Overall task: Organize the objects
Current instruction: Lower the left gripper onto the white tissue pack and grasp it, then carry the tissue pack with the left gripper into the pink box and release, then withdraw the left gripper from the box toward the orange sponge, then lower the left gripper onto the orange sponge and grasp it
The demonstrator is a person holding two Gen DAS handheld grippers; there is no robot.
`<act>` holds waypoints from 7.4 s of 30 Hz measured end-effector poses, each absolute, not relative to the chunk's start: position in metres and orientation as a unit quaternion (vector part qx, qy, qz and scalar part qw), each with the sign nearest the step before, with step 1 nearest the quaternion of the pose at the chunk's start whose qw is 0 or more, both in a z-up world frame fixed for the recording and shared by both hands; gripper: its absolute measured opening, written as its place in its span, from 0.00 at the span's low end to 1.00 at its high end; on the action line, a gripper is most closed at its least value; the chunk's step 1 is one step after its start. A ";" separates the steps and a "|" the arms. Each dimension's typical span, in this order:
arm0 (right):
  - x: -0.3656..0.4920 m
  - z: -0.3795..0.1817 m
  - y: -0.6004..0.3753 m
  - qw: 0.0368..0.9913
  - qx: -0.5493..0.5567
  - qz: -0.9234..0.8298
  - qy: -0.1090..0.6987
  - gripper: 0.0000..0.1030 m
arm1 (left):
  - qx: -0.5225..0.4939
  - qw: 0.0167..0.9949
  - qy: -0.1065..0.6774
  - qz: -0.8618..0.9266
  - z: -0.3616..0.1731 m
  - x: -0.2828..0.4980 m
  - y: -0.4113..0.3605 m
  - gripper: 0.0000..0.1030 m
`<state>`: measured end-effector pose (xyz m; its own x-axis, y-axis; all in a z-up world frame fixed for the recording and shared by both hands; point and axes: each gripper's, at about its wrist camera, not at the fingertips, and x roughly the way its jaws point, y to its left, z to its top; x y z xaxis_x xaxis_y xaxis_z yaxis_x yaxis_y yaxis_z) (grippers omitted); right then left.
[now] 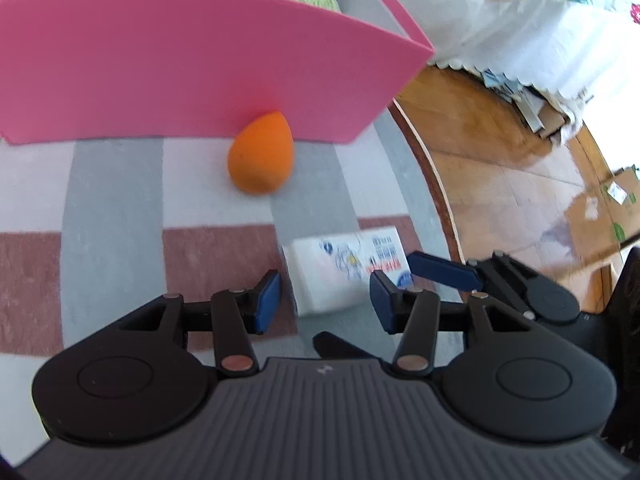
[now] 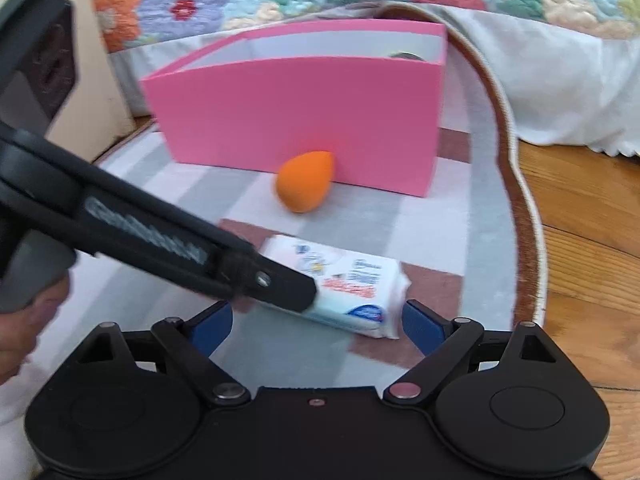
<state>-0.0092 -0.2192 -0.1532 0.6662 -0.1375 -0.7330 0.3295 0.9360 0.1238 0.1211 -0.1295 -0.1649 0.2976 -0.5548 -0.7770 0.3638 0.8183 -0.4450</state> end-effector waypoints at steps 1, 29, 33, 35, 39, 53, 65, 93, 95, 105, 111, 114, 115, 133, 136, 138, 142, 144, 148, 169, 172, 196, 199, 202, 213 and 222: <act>-0.010 -0.155 -0.222 0.906 0.128 -0.131 0.382 0.91 | -0.086 0.801 0.516 -0.291 -0.165 0.122 -0.131 0.45; -0.039 -0.056 -0.125 0.918 0.106 -0.105 0.367 0.60 | -0.083 0.780 0.526 -0.329 -0.066 0.071 -0.047 0.39; -0.038 -0.033 -0.118 0.925 0.093 -0.107 0.352 0.60 | -0.064 0.794 0.501 -0.338 -0.040 0.065 -0.041 0.39; -0.038 -0.022 -0.116 0.932 0.080 -0.109 0.337 0.60 | -0.051 0.804 0.480 -0.346 -0.027 0.064 -0.039 0.39; -0.033 -0.010 -0.114 0.938 0.071 -0.108 0.322 0.59 | -0.030 0.819 0.457 -0.344 -0.009 0.061 -0.037 0.39; -0.034 0.036 -0.111 0.953 0.070 -0.106 0.276 0.58 | -0.015 0.835 0.435 -0.336 0.056 0.055 -0.032 0.39; 0.000 0.073 -0.134 0.954 0.058 -0.109 0.272 0.58 | -0.029 0.846 0.427 -0.319 0.088 0.093 -0.033 0.42; 0.178 -0.042 -0.269 0.899 0.113 -0.115 0.407 0.58 | -0.136 0.806 0.518 -0.252 -0.065 0.303 -0.058 0.40; 0.184 -0.052 -0.270 0.896 0.114 -0.114 0.413 0.58 | -0.136 0.806 0.521 -0.247 -0.076 0.308 -0.057 0.40; 0.205 -0.087 -0.271 0.871 0.098 -0.148 0.459 0.56 | -0.133 0.809 0.522 -0.236 -0.112 0.317 -0.070 0.40; 0.189 -0.069 -0.269 0.874 0.081 -0.177 0.445 0.56 | -0.105 0.823 0.507 -0.232 -0.089 0.308 -0.072 0.44; 0.170 -0.046 -0.267 0.885 0.091 -0.167 0.425 0.57 | -0.087 0.825 0.509 -0.229 -0.072 0.298 -0.069 0.45; 0.165 -0.040 -0.266 0.887 0.090 -0.165 0.421 0.57 | -0.084 0.823 0.514 -0.226 -0.067 0.294 -0.067 0.48; 0.079 0.078 -0.220 0.908 0.109 -0.126 0.383 0.60 | -0.009 0.826 0.511 -0.240 0.050 0.211 -0.051 0.55; 0.069 0.091 -0.208 0.912 0.097 -0.120 0.381 0.60 | 0.004 0.828 0.503 -0.246 0.065 0.195 -0.046 0.56; 0.061 0.098 -0.200 0.915 0.093 -0.116 0.376 0.60 | 0.010 0.833 0.494 -0.251 0.074 0.183 -0.043 0.56; 0.042 0.108 -0.184 0.922 0.075 -0.136 0.354 0.61 | 0.022 0.852 0.456 -0.255 0.092 0.152 -0.038 0.56; 0.033 0.109 -0.179 0.924 0.081 -0.138 0.347 0.61 | 0.018 0.852 0.451 -0.264 0.096 0.139 -0.037 0.56; 0.017 0.110 -0.168 0.927 0.082 -0.129 0.342 0.61 | 0.018 0.851 0.445 -0.277 0.098 0.114 -0.035 0.57; -0.014 0.046 -0.134 0.945 0.033 -0.112 0.307 0.68 | 0.002 0.826 0.475 -0.302 0.027 0.096 -0.030 0.59; -0.007 0.024 -0.135 0.944 0.026 -0.115 0.310 0.68 | -0.008 0.825 0.473 -0.310 0.013 0.109 -0.033 0.63; 0.065 -0.138 -0.206 0.912 0.133 -0.180 0.344 0.72 | -0.074 0.797 0.499 -0.333 -0.131 0.179 -0.082 0.61; 0.068 -0.147 -0.213 0.907 0.148 -0.188 0.347 0.72 | -0.073 0.797 0.497 -0.336 -0.140 0.182 -0.082 0.61; 0.071 -0.154 -0.216 0.905 0.162 -0.187 0.346 0.72 | -0.084 0.798 0.492 -0.338 -0.147 0.187 -0.083 0.61; 0.078 -0.152 -0.213 0.909 0.171 -0.174 0.339 0.40 | -0.109 0.801 0.476 -0.347 -0.154 0.197 -0.086 0.32; 0.056 -0.115 -0.190 0.903 0.170 -0.154 0.362 0.40 | -0.095 0.792 0.485 -0.360 -0.117 0.163 -0.076 0.31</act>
